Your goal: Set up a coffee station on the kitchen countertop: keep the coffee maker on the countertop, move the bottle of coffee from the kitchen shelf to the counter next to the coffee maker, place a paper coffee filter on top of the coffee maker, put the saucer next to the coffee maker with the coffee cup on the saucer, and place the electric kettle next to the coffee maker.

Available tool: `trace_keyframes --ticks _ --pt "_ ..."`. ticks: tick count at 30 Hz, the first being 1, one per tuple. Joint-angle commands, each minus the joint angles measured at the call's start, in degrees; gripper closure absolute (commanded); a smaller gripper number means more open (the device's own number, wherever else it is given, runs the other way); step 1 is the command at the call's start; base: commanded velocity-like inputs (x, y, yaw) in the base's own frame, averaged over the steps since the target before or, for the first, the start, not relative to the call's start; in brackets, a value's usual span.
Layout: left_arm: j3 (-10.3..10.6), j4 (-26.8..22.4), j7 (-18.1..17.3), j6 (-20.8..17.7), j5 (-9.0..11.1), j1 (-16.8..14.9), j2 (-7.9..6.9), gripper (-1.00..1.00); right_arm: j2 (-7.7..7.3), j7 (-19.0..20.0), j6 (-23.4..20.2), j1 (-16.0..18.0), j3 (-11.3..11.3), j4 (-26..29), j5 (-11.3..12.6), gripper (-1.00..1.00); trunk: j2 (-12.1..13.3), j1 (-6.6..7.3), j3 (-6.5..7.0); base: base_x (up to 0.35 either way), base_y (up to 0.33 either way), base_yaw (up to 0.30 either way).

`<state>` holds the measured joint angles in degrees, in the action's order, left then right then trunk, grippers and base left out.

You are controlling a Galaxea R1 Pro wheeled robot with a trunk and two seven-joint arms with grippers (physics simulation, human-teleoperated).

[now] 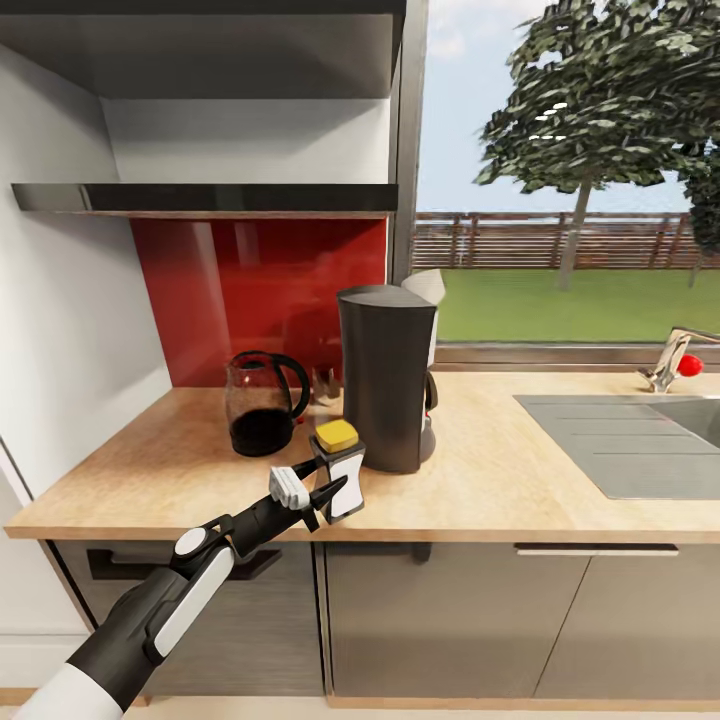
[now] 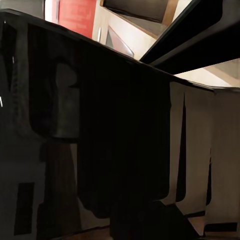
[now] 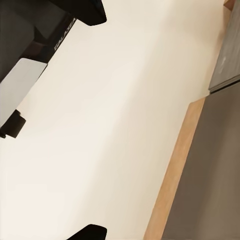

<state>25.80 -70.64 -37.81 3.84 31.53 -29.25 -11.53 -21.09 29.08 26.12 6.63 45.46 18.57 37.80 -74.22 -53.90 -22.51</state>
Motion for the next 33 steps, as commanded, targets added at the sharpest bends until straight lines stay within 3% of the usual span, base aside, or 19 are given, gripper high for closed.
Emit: trace_keyframes --ticks 1,33 --pt "0.14 0.08 -0.07 0.29 0.24 -0.06 -0.06 1.00 -0.02 0.18 0.16 0.06 0.41 -0.02 0.61 -1.00 -0.04 0.00 -0.06 0.000 0.000 0.000" --pt "-0.05 0.61 0.01 0.29 0.21 -0.04 -0.07 1.00 0.00 0.01 0.16 0.05 0.41 -0.05 0.61 -1.00 -0.04 0.00 -0.06 0.068 0.045 0.000"
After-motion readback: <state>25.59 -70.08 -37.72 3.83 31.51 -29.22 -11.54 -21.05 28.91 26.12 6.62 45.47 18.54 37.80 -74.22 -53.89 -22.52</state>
